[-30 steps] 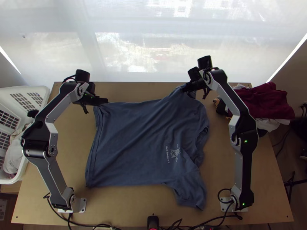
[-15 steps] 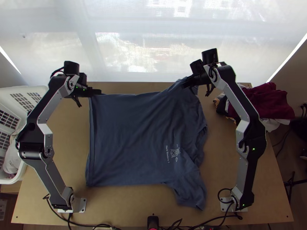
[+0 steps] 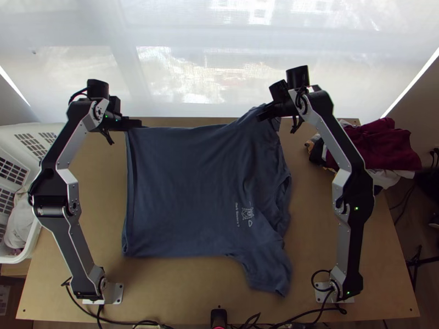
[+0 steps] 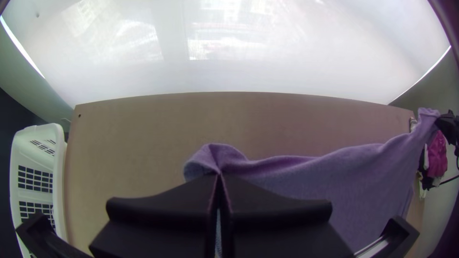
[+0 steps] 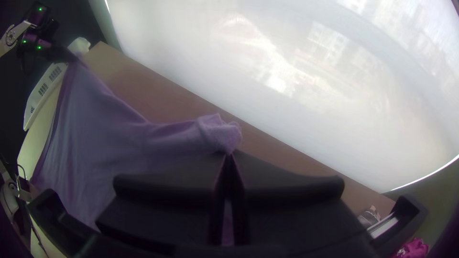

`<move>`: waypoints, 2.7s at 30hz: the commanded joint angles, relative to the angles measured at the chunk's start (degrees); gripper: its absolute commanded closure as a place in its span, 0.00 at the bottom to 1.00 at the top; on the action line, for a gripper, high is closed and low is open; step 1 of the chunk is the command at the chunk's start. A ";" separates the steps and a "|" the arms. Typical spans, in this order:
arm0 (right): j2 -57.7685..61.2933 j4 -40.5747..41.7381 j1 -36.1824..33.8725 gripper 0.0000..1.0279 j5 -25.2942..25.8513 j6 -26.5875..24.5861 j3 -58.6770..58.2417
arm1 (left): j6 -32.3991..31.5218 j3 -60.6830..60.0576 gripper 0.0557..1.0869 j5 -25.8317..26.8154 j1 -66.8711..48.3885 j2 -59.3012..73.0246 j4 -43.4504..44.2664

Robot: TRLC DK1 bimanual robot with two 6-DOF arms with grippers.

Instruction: Fold the t-shirt

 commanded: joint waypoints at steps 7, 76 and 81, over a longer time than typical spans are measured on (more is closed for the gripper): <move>-5.12 2.47 -0.58 0.97 0.51 -0.73 -10.95 | 0.39 -7.90 0.97 4.10 -0.05 -6.92 5.48; -49.59 19.52 8.12 0.97 0.51 0.85 -81.70 | -1.28 -66.96 0.97 5.59 -2.95 -50.60 18.75; -49.68 20.40 8.12 0.97 0.59 0.85 -83.90 | -1.45 -69.33 0.97 5.59 -3.39 -51.48 18.92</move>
